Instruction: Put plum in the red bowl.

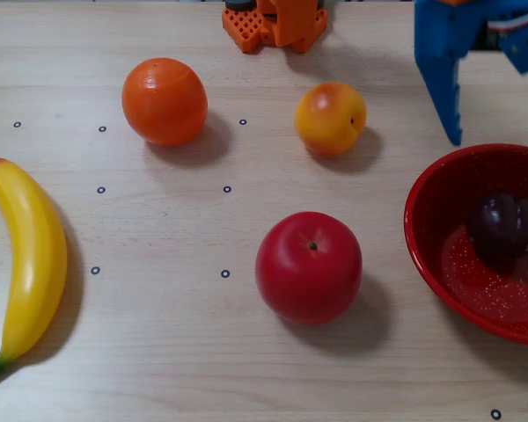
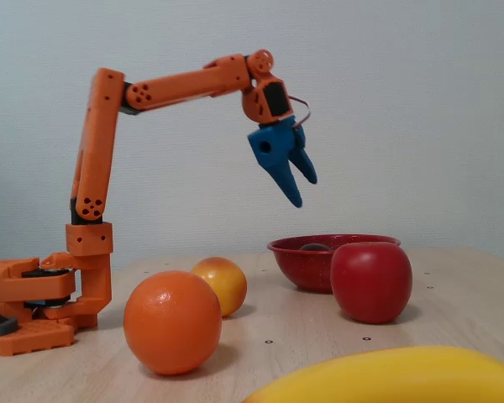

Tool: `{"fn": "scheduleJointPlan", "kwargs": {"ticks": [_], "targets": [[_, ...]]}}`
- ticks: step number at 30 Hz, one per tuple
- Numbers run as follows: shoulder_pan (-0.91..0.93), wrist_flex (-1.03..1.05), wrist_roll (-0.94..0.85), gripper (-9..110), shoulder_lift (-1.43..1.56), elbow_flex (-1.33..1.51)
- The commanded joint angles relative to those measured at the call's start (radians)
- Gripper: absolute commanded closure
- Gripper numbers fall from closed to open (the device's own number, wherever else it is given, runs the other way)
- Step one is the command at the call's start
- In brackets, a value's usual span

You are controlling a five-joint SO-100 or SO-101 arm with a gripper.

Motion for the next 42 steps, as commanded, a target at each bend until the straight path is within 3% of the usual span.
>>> {"fn": "scheduleJointPlan", "kwargs": {"ticks": [1, 12, 14, 17, 23, 42], "targets": [[0.055, -0.037, 0.031, 66, 0.207, 0.021], [0.121, -0.008, 0.031, 76, 0.568, 0.36], [0.132, 0.04, 0.031, 82, 0.598, 0.373], [0.149, 0.094, 0.031, 101, 0.623, 0.383], [0.184, 0.117, 0.034, 101, 0.68, 0.436], [0.344, -0.215, 0.198, 102, 1.203, 1.071]]}}
